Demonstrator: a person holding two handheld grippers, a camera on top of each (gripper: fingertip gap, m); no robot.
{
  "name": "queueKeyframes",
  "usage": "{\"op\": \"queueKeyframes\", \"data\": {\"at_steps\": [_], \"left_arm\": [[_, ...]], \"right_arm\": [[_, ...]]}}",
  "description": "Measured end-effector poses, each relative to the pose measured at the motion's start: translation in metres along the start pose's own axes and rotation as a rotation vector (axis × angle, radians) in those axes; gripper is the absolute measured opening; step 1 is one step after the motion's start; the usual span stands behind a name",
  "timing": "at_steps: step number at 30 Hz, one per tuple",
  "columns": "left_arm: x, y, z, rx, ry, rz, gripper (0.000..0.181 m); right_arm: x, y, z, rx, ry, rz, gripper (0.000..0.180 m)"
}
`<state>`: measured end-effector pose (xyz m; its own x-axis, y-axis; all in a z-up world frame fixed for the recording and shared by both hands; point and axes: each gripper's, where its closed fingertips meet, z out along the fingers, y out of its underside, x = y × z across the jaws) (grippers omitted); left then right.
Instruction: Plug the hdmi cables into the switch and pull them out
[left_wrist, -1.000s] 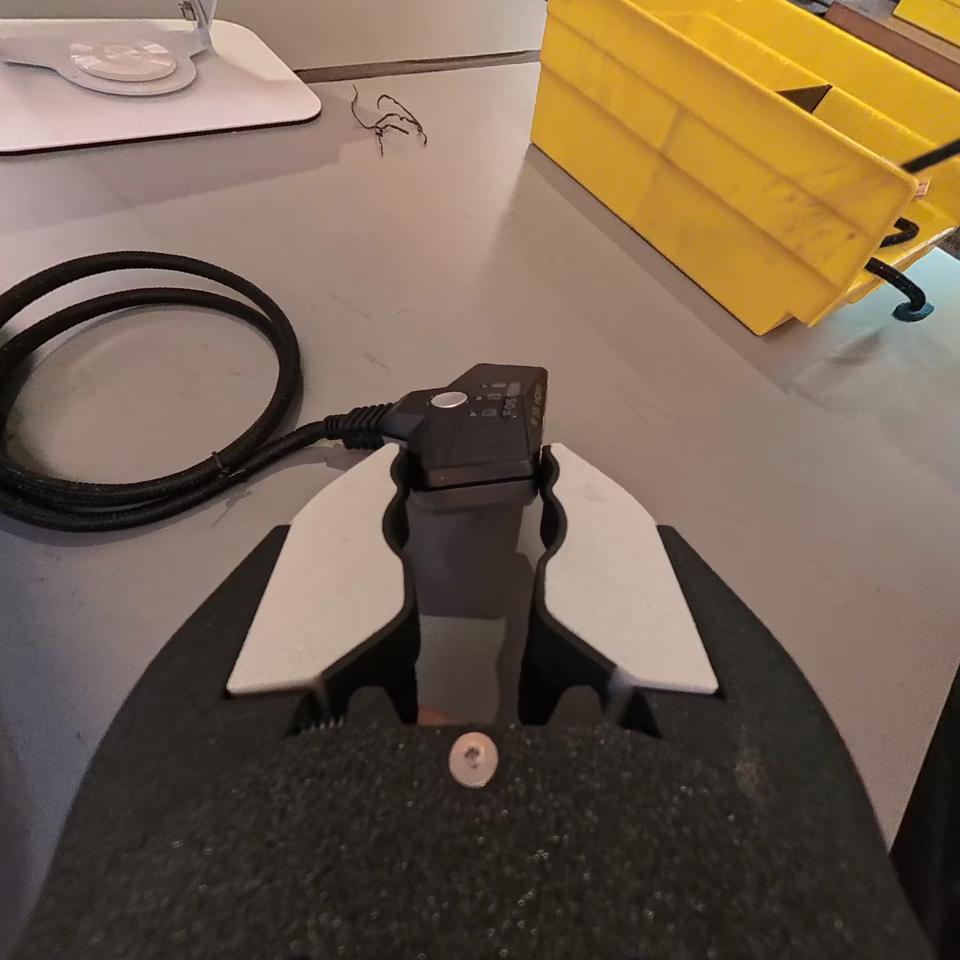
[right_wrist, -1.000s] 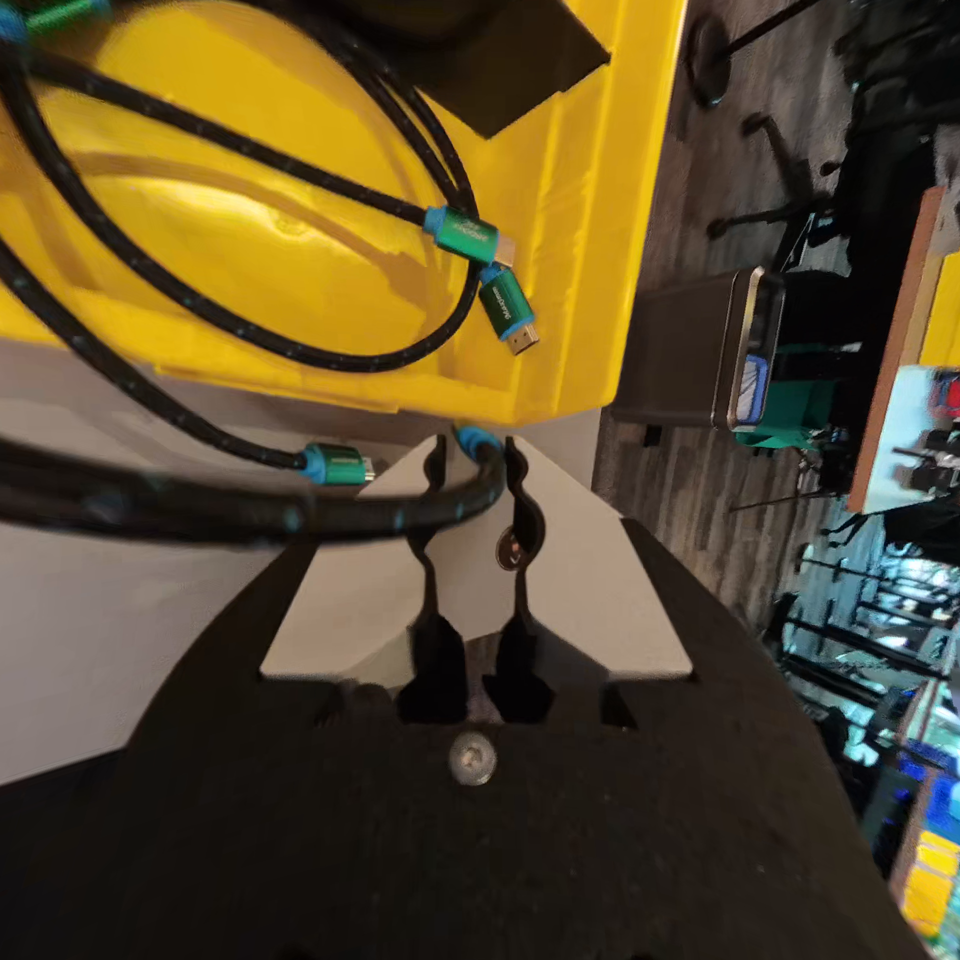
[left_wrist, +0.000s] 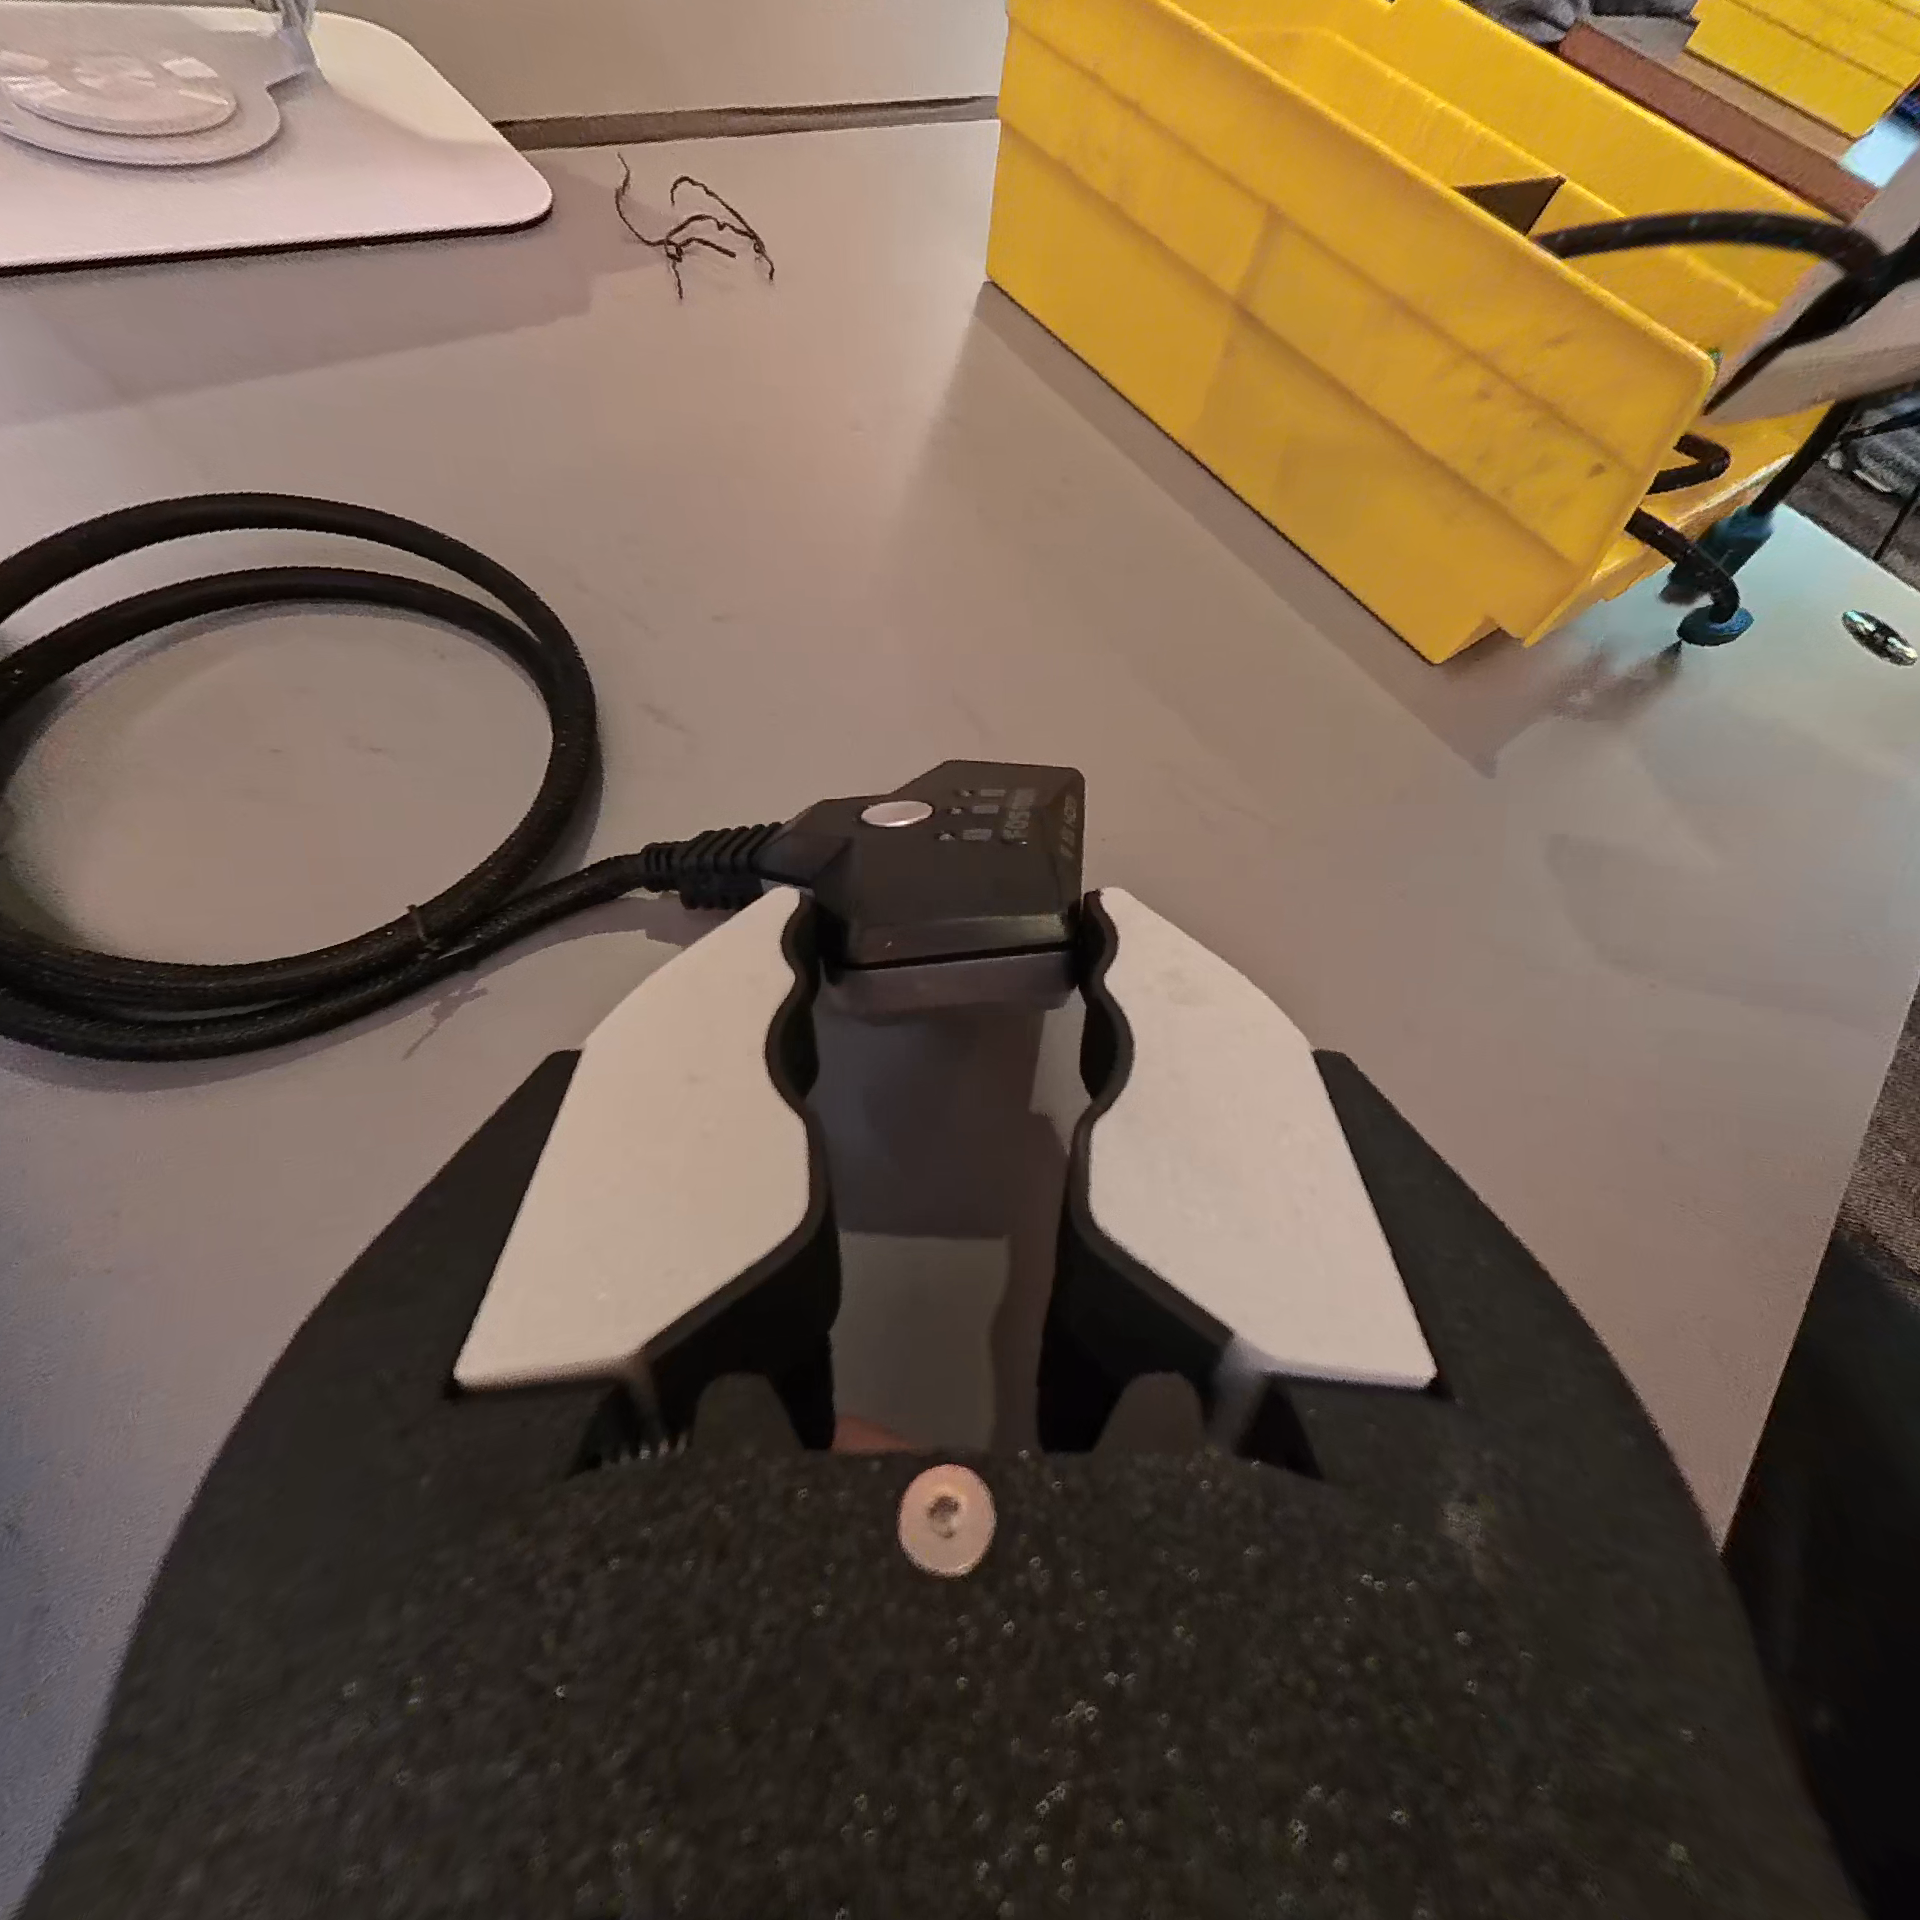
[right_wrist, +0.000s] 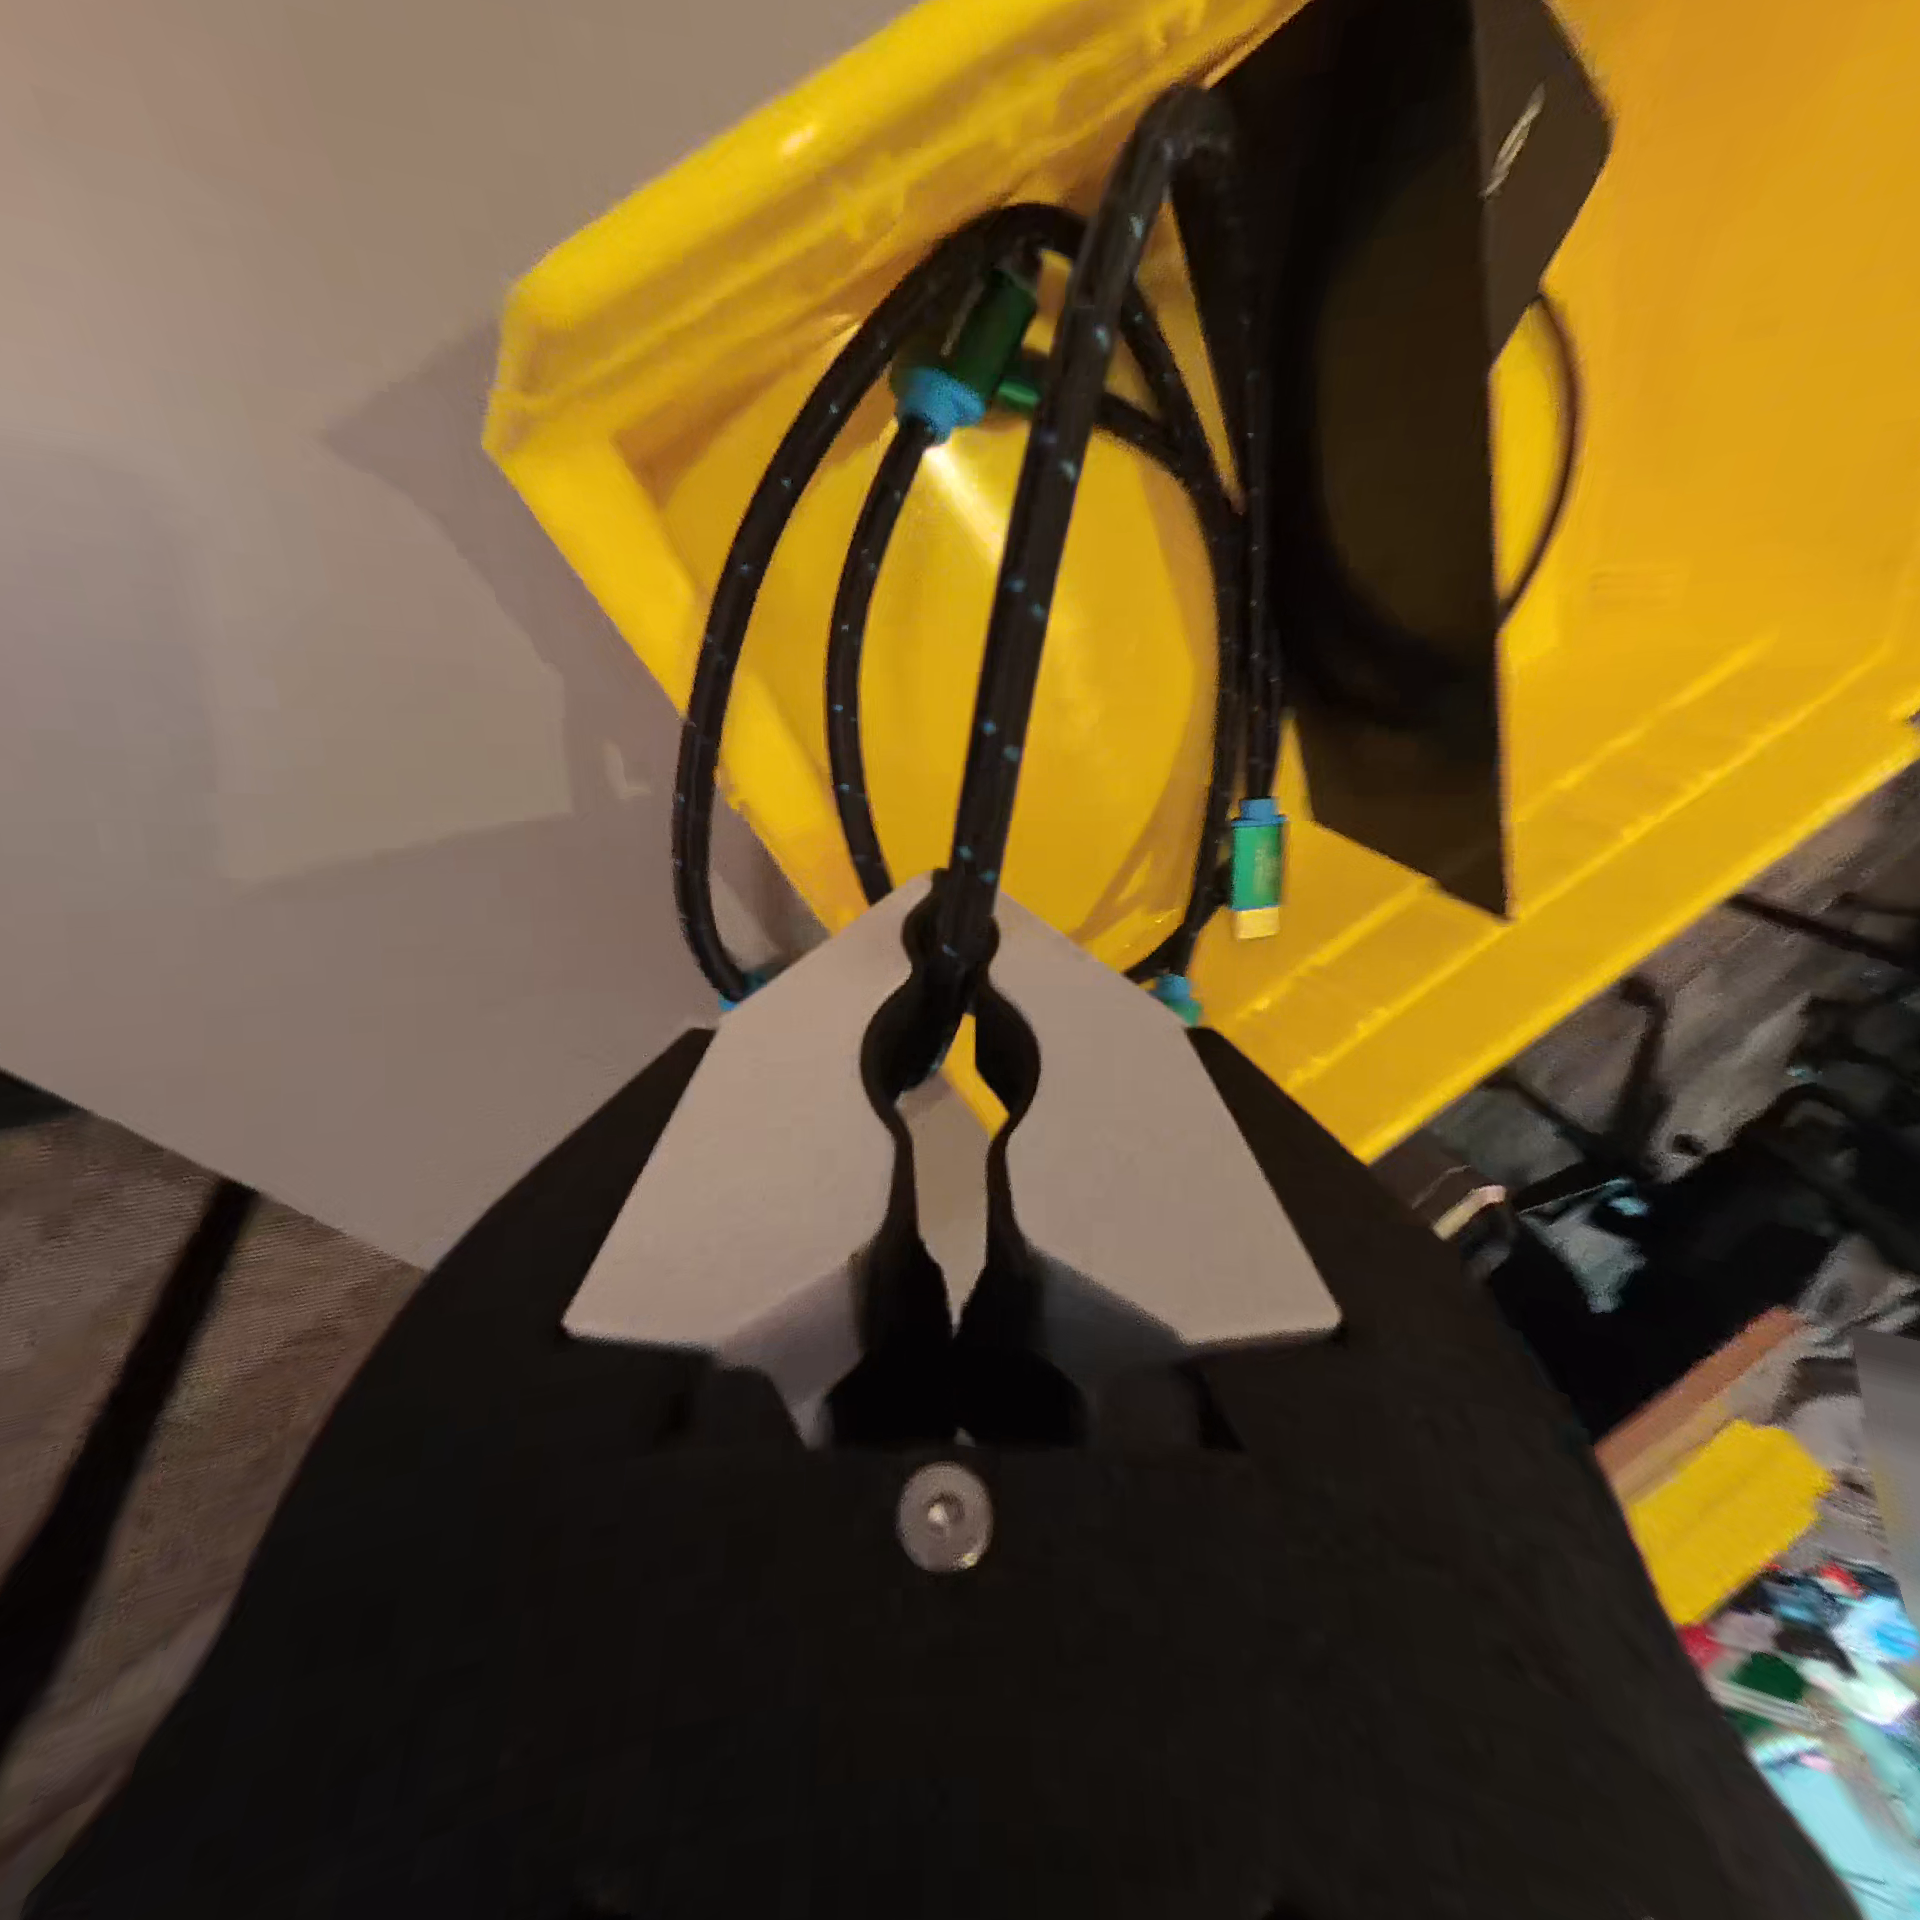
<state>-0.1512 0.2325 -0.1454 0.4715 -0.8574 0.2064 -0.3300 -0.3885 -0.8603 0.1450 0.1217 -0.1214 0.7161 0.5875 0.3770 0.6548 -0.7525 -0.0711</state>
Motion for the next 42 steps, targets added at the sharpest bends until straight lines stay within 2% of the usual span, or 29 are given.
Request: {"op": "queueKeyframes", "data": {"at_steps": [2, 6, 11, 14, 16, 18, 21, 26, 30, 33, 37, 40, 42], "left_arm": [[0.0, 0.0, 0.0, 0.001, 0.002, 0.001, 0.047], [-0.001, -0.001, 0.001, 0.003, 0.004, -0.003, 0.047], [-0.001, -0.001, 0.0, 0.002, 0.006, -0.003, 0.047], [-0.001, 0.0, 0.0, 0.001, 0.008, -0.002, 0.047], [-0.001, -0.001, 0.0, 0.002, 0.009, -0.002, 0.047], [-0.001, 0.0, 0.0, 0.001, 0.008, 0.0, 0.047], [-0.001, 0.0, 0.0, 0.0, 0.008, 0.0, 0.047], [-0.001, 0.0, 0.001, -0.001, 0.01, 0.0, 0.047], [-0.001, 0.0, 0.0, -0.001, 0.012, 0.0, 0.047], [-0.001, 0.0, 0.0, -0.001, 0.012, 0.002, 0.047], [-0.001, 0.0, 0.0, -0.003, 0.014, 0.005, 0.047], [0.0, 0.0, 0.001, -0.007, 0.014, 0.01, 0.047], [0.001, 0.001, 0.001, -0.01, 0.013, 0.017, 0.047]], "right_arm": [[0.019, -0.001, -0.015, -0.006, 0.094, -0.055, 0.0], [0.04, -0.007, -0.034, -0.032, 0.167, -0.115, 0.0], [0.046, -0.011, -0.017, 0.002, 0.159, -0.124, 0.0], [0.053, -0.001, -0.003, 0.007, 0.224, -0.13, 0.0], [0.041, 0.009, 0.007, -0.008, 0.179, -0.115, 0.0], [0.019, 0.021, 0.02, -0.033, 0.051, -0.059, 0.0], [0.003, 0.013, 0.026, 0.08, -0.022, 0.027, 0.003], [0.003, 0.01, 0.017, 0.246, 0.002, 0.179, 0.014], [0.004, 0.022, -0.001, 0.334, 0.074, 0.298, 0.039], [-0.006, 0.032, -0.01, 0.373, 0.14, 0.352, 0.046], [-0.05, 0.028, 0.0, 0.45, 0.046, 0.438, 0.051], [-0.039, 0.037, 0.023, 0.388, 0.225, 0.419, 0.061], [-0.035, 0.039, 0.032, 0.342, 0.301, 0.373, 0.057]]}}
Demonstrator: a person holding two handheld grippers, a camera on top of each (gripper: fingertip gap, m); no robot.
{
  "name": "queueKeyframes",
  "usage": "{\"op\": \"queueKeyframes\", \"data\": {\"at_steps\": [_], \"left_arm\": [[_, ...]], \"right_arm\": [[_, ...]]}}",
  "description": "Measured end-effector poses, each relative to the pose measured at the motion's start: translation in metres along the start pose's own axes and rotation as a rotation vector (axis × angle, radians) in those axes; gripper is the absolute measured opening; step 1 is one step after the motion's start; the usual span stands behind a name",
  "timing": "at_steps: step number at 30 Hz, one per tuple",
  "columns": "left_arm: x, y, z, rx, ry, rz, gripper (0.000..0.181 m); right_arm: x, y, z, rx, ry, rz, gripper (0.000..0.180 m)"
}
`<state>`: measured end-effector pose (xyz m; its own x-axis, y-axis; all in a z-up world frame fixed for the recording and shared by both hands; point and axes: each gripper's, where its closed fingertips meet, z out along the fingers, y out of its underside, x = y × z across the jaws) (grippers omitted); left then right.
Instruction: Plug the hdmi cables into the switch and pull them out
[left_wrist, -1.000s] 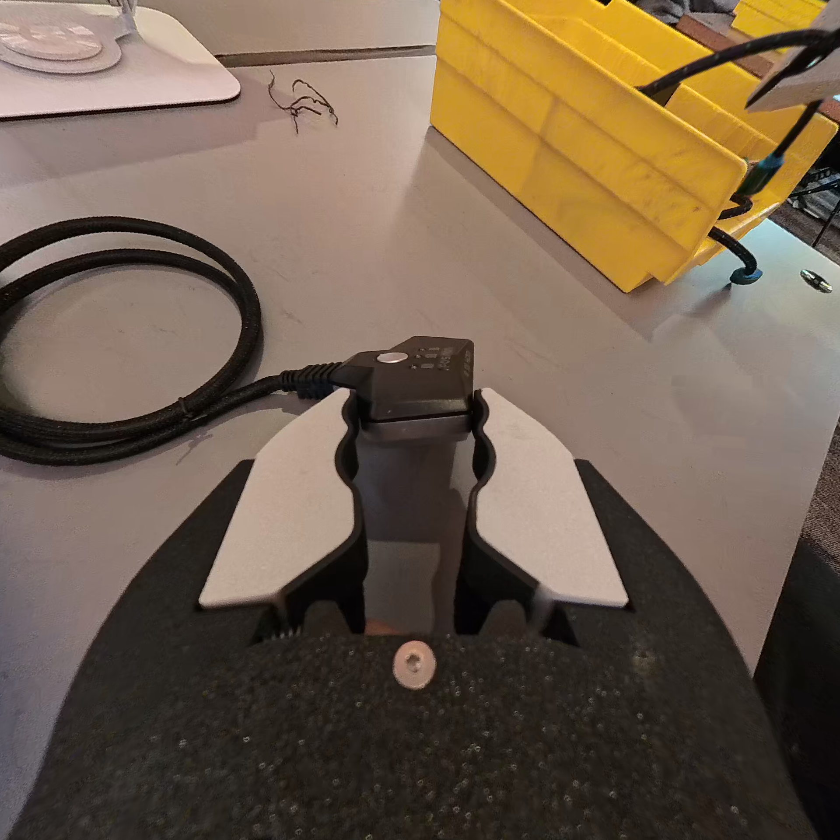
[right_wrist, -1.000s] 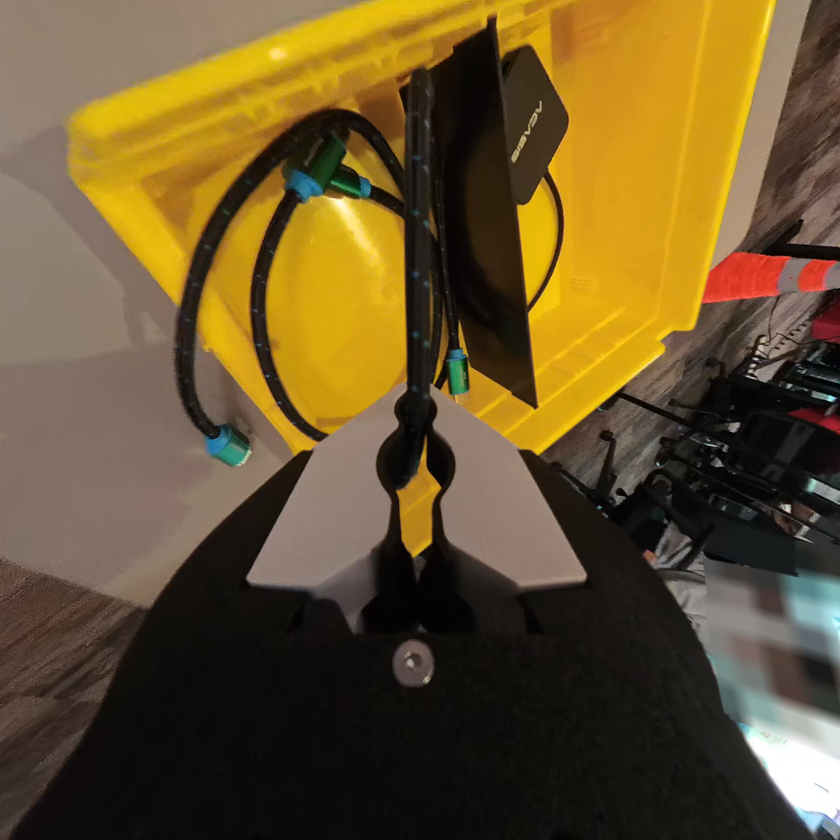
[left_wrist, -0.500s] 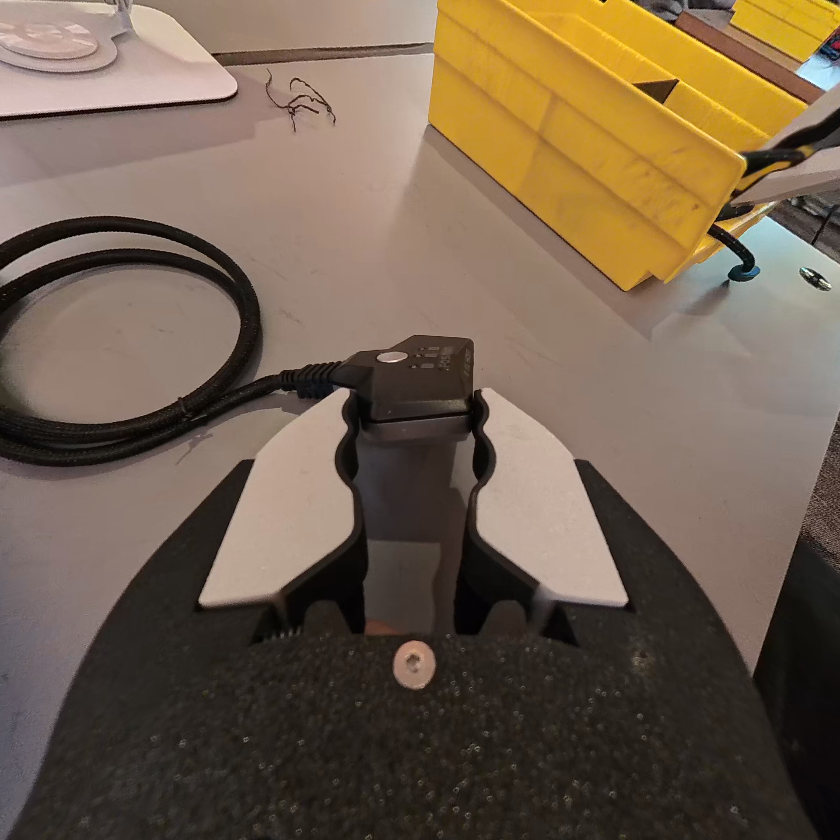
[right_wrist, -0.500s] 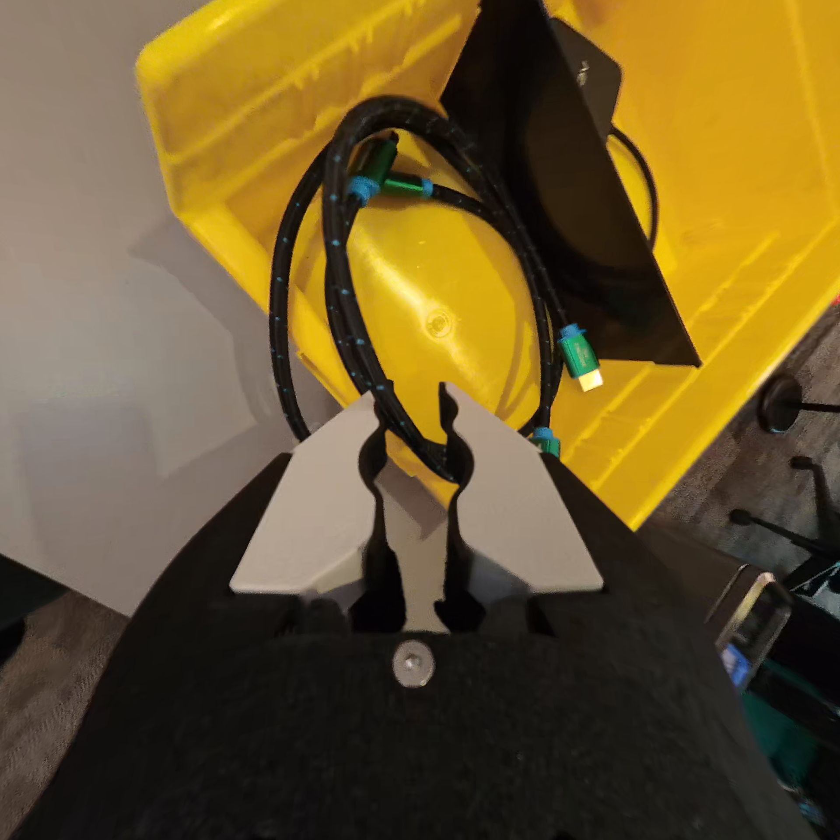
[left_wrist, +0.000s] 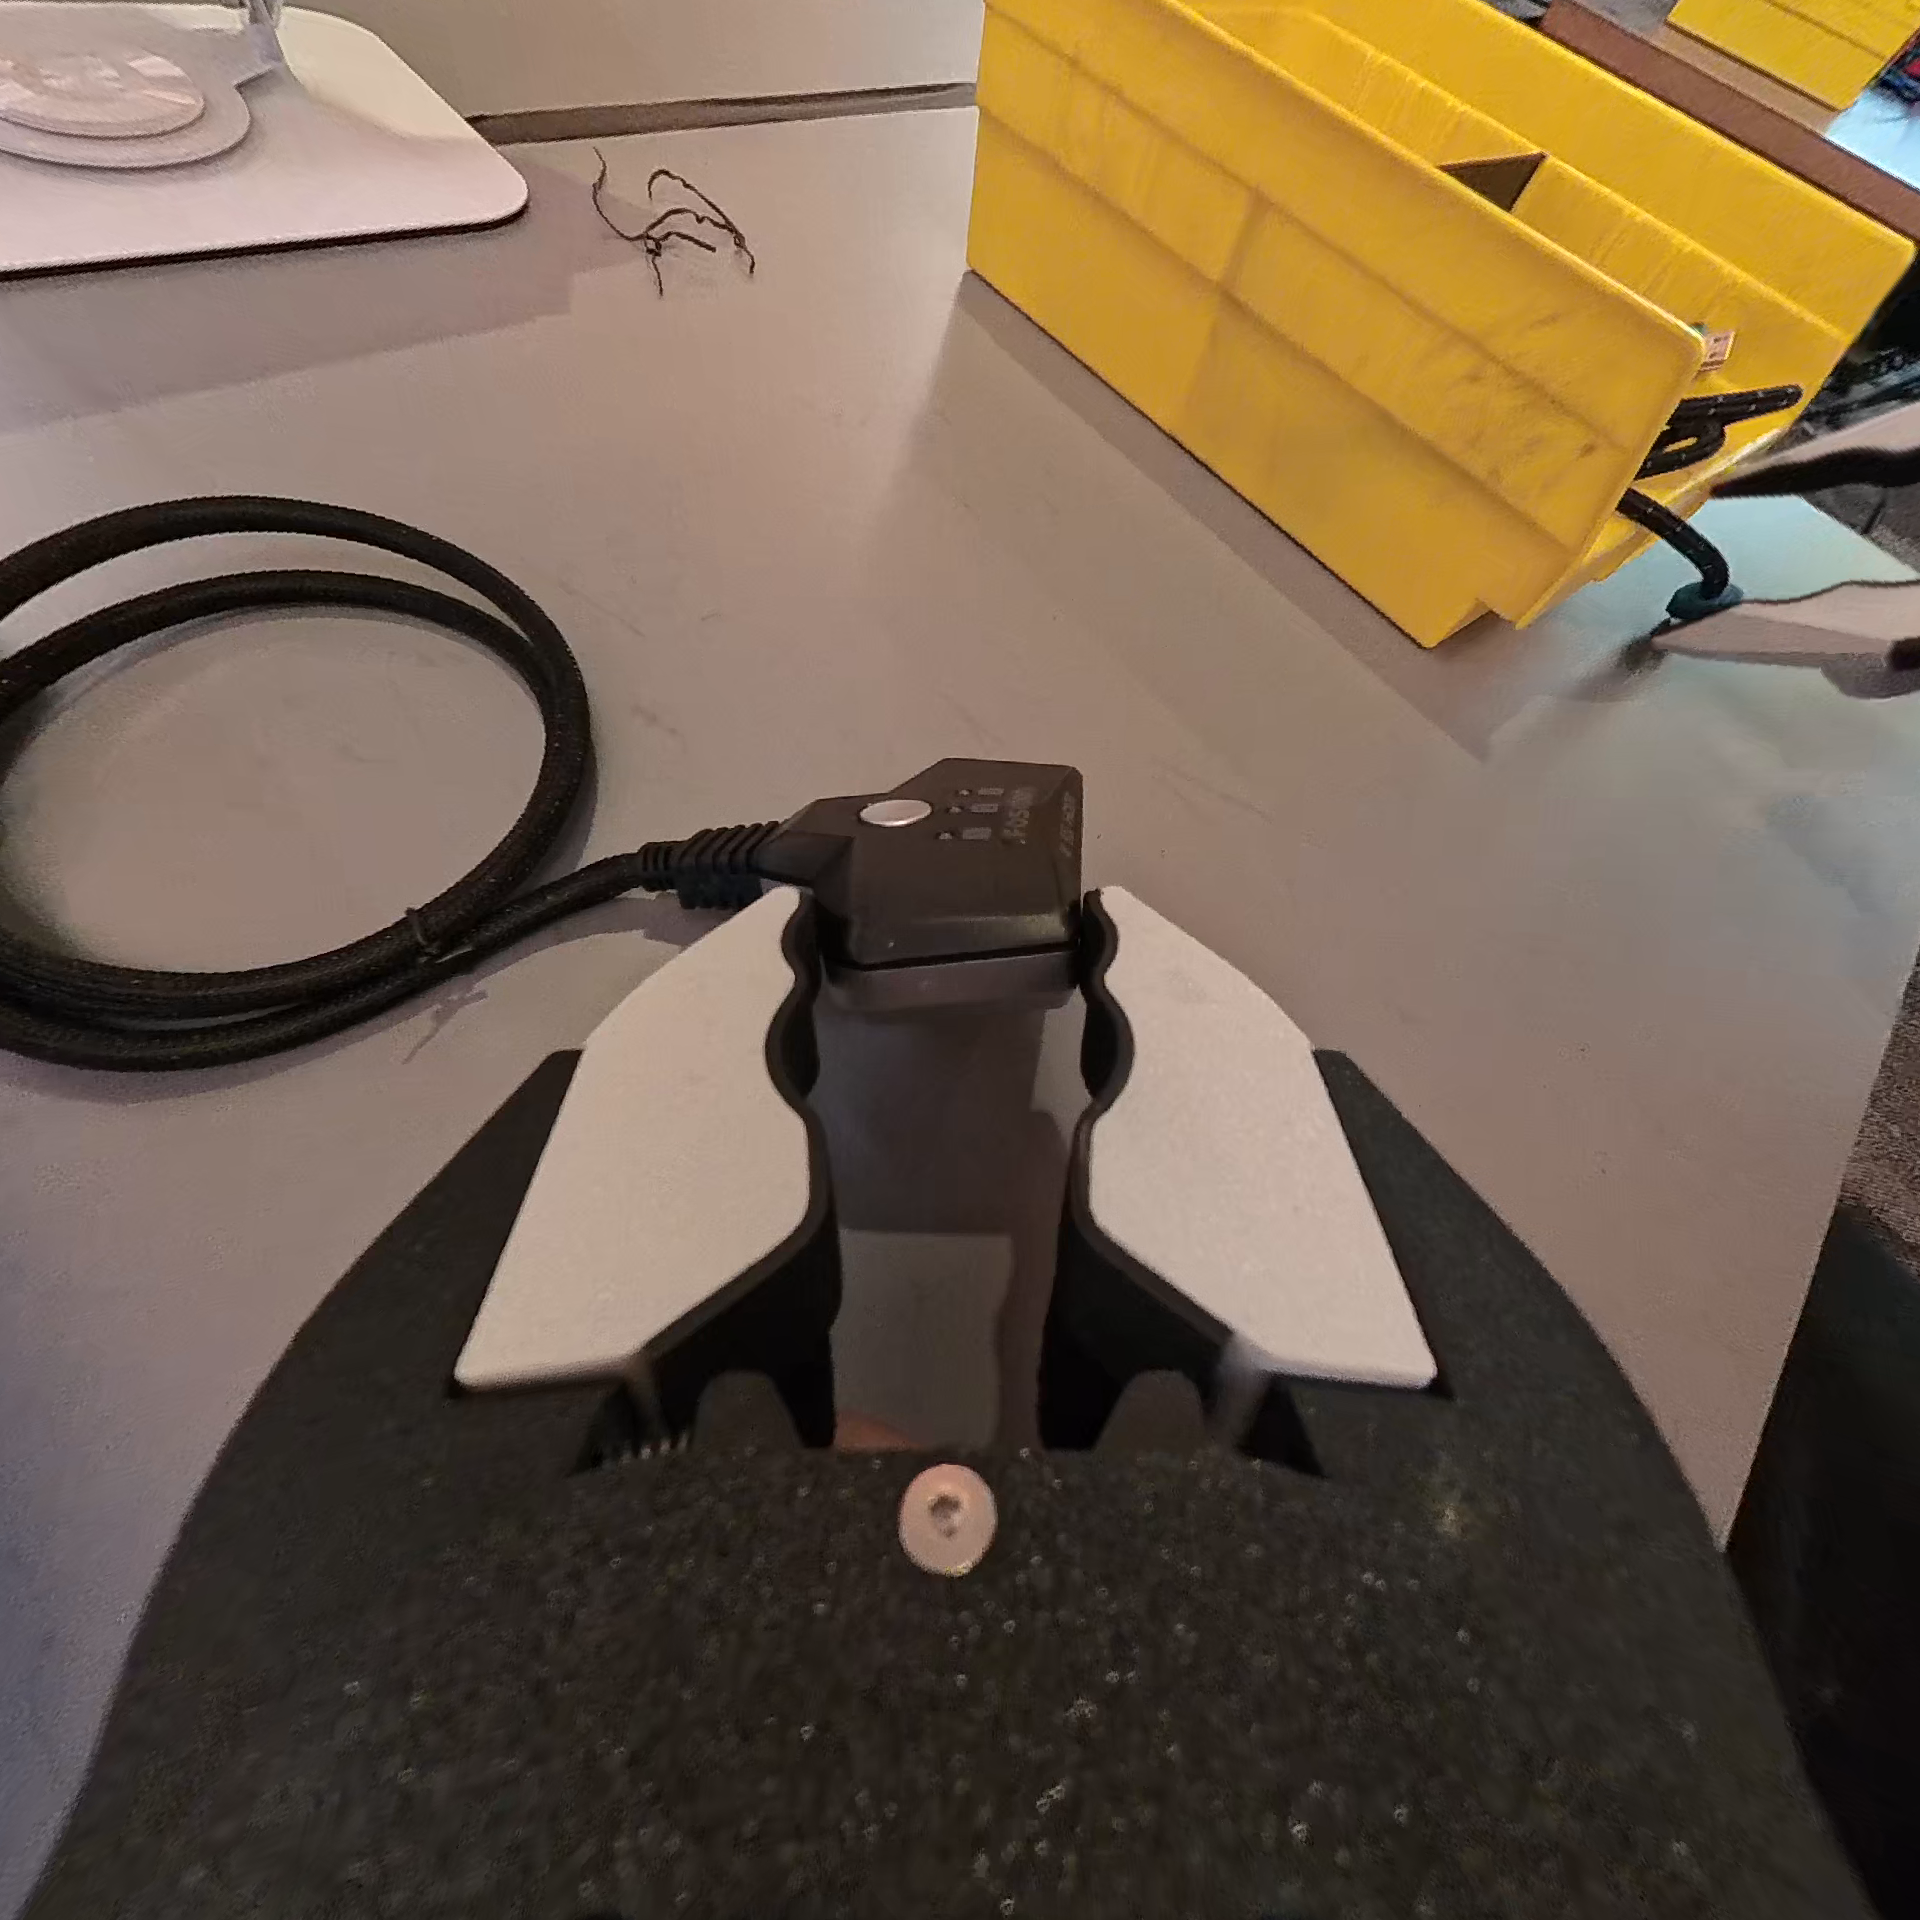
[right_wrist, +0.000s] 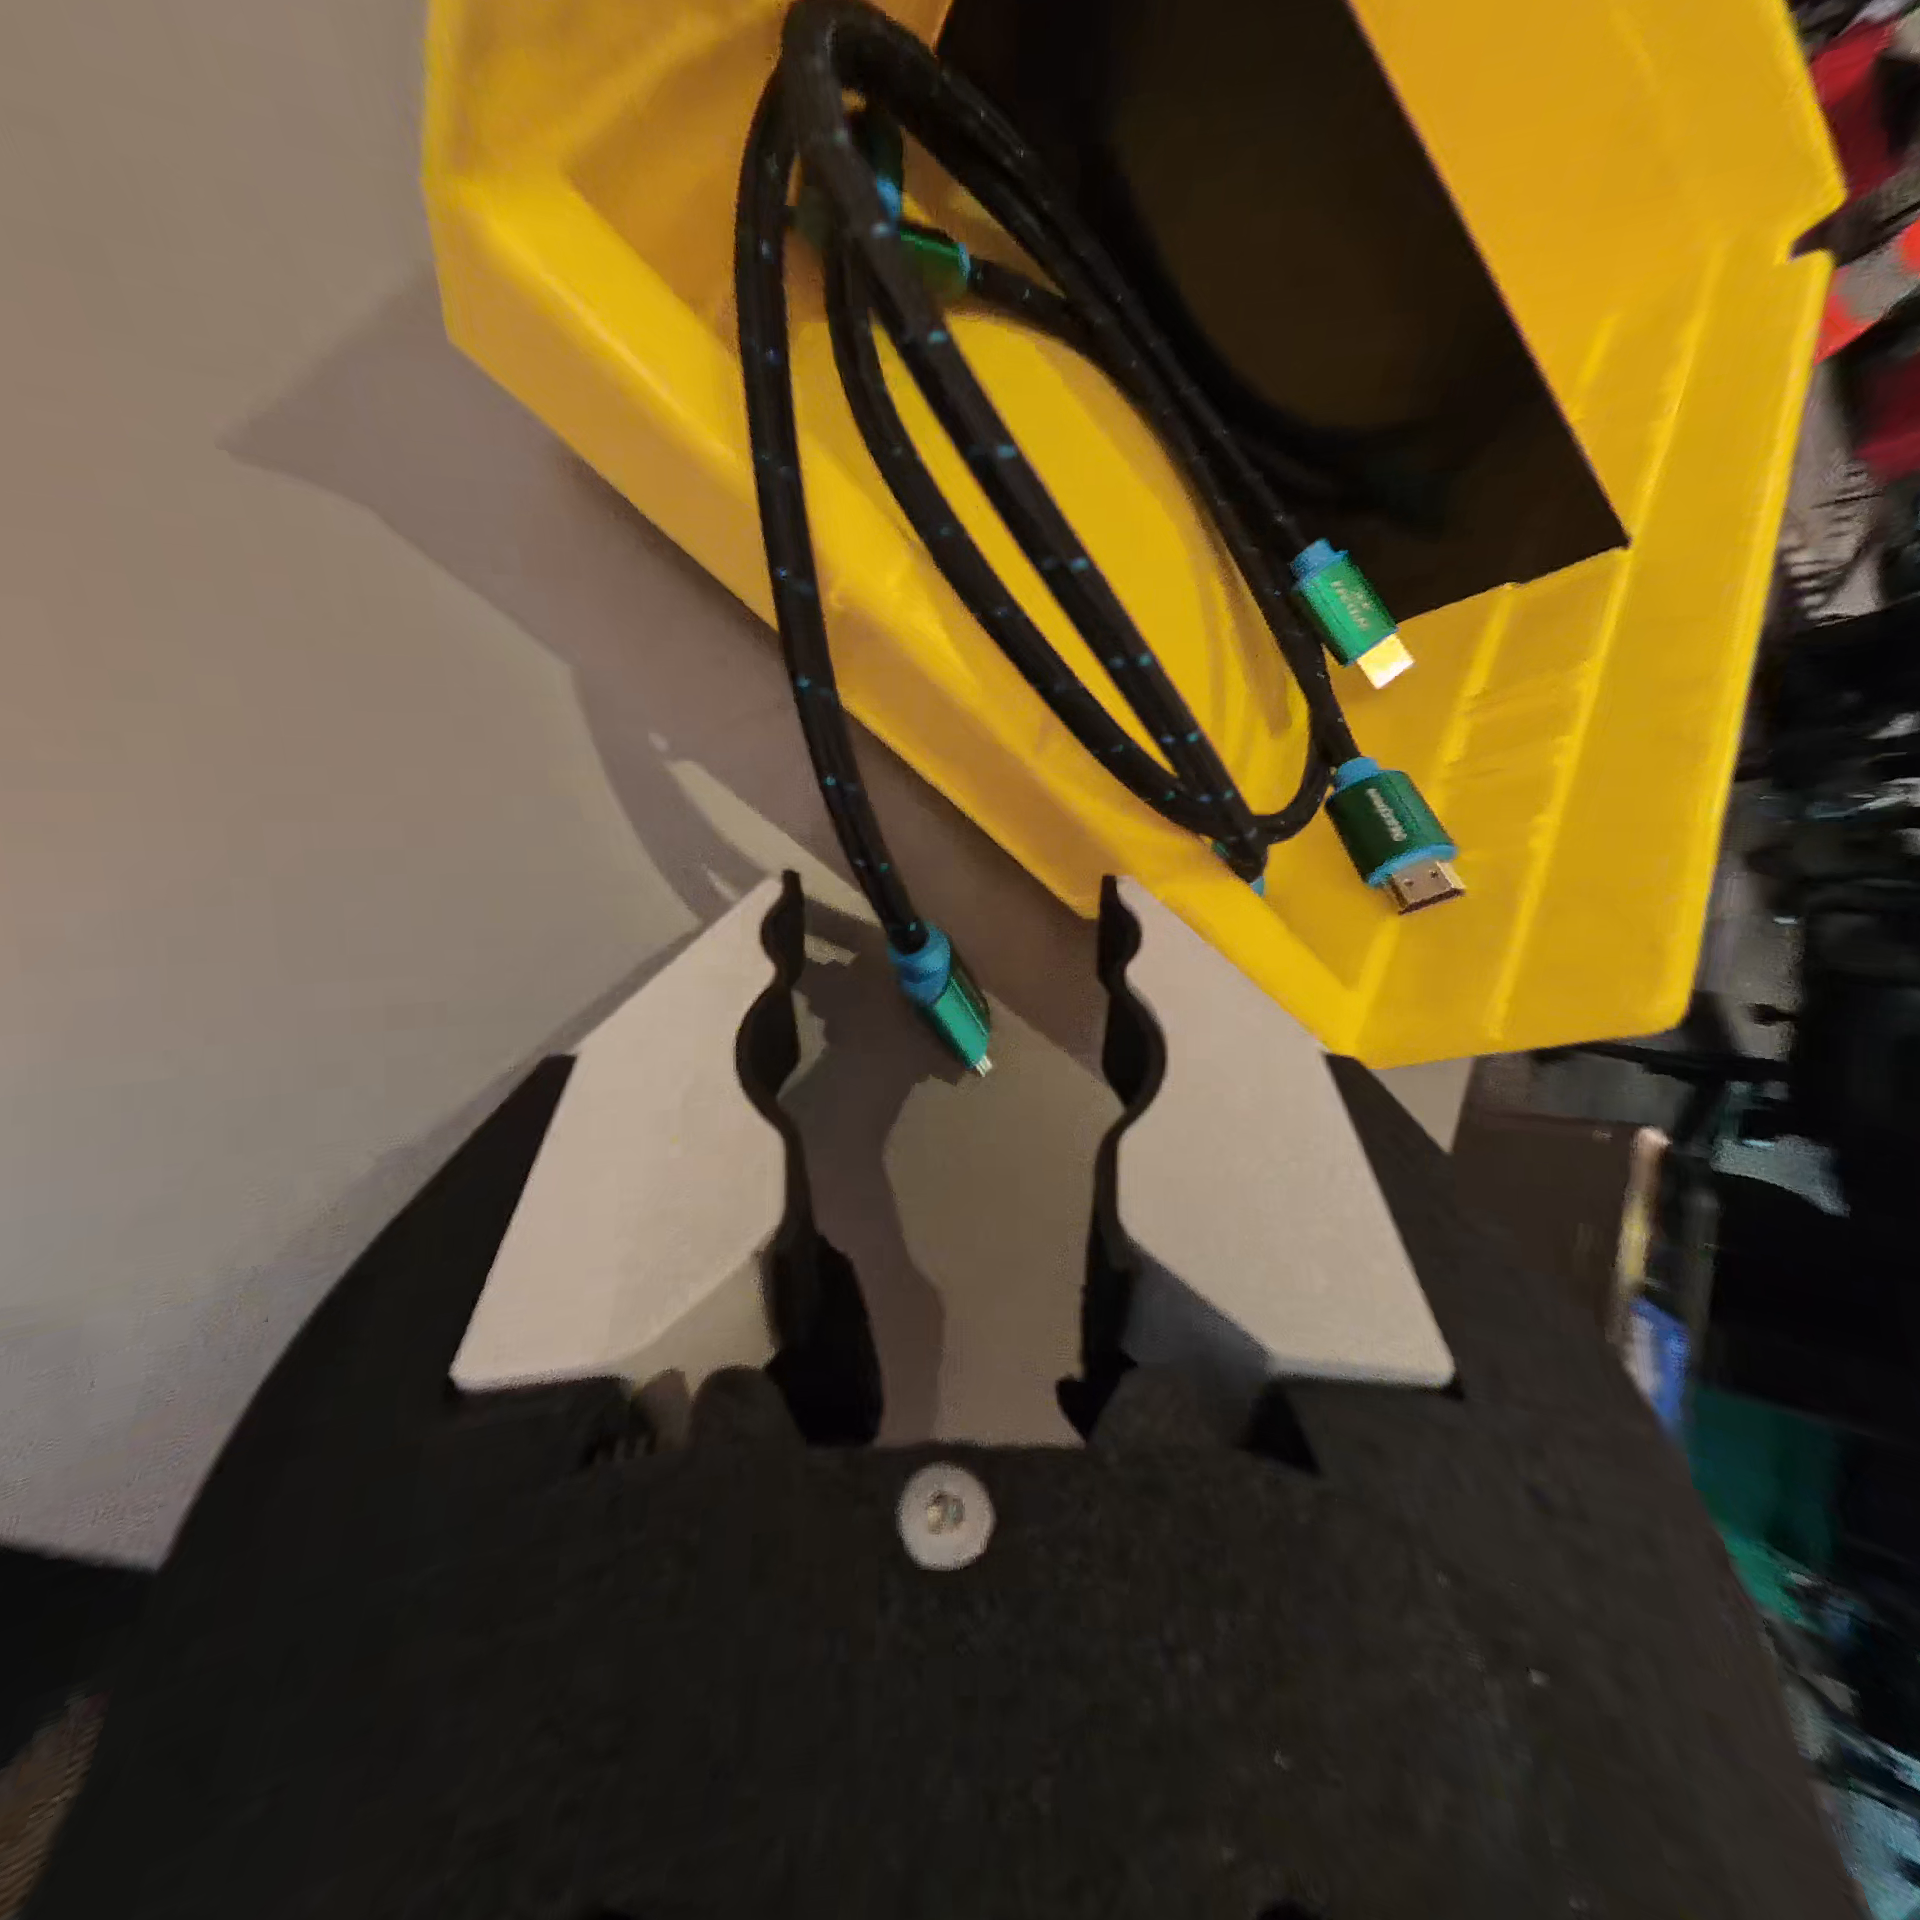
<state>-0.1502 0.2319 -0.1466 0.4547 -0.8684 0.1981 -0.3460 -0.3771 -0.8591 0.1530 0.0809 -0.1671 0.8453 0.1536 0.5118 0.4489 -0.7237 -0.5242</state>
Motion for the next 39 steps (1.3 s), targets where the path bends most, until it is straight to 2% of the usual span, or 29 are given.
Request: {"op": "queueKeyframes", "data": {"at_steps": [2, 5, 9, 12, 16, 21, 24, 26, 27, 29, 33, 36, 39], "left_arm": [[0.001, 0.0, 0.0, -0.001, 0.003, 0.001, 0.047], [0.001, 0.0, 0.0, 0.0, 0.007, -0.003, 0.047], [0.001, 0.0, 0.0, 0.0, 0.007, -0.001, 0.047], [0.002, 0.001, 0.0, -0.002, 0.01, 0.002, 0.047], [0.002, 0.001, -0.001, -0.003, 0.012, 0.001, 0.047], [0.003, 0.001, -0.001, -0.004, 0.015, 0.001, 0.047], [0.003, 0.001, -0.002, -0.004, 0.017, 0.0, 0.047], [0.003, 0.001, -0.002, -0.004, 0.019, -0.001, 0.047], [0.003, 0.001, -0.002, -0.004, 0.02, -0.001, 0.047], [0.003, 0.001, -0.002, -0.004, 0.02, 0.0, 0.047], [0.004, 0.001, -0.002, 0.002, 0.02, 0.01, 0.047], [0.006, -0.002, -0.004, 0.017, 0.027, 0.04, 0.047], [0.011, -0.009, -0.009, 0.049, 0.058, 0.083, 0.047]], "right_arm": [[0.006, 0.002, 0.005, -0.015, 0.063, -0.04, 0.053], [0.019, -0.002, -0.003, 0.002, 0.173, -0.126, 0.012], [0.033, -0.013, -0.017, 0.014, 0.265, -0.284, 0.009], [0.048, -0.029, -0.021, 0.059, 0.272, -0.296, 0.006], [0.062, -0.035, -0.008, 0.063, 0.123, -0.231, 0.005], [0.072, -0.014, 0.024, -0.029, -0.071, -0.09, 0.008], [0.068, -0.01, 0.025, -0.046, -0.177, 0.012, 0.009], [0.069, -0.011, 0.02, -0.039, -0.214, 0.077, 0.02], [0.065, -0.012, 0.014, -0.027, -0.25, 0.098, 0.034], [0.065, -0.017, 0.0, 0.028, -0.258, 0.127, 0.04], [0.055, -0.026, -0.031, 0.126, -0.255, 0.188, 0.041], [0.02, -0.063, -0.06, 0.314, -0.305, 0.259, 0.04], [-0.039, -0.105, -0.082, 0.519, -0.447, 0.388, 0.043]]}}
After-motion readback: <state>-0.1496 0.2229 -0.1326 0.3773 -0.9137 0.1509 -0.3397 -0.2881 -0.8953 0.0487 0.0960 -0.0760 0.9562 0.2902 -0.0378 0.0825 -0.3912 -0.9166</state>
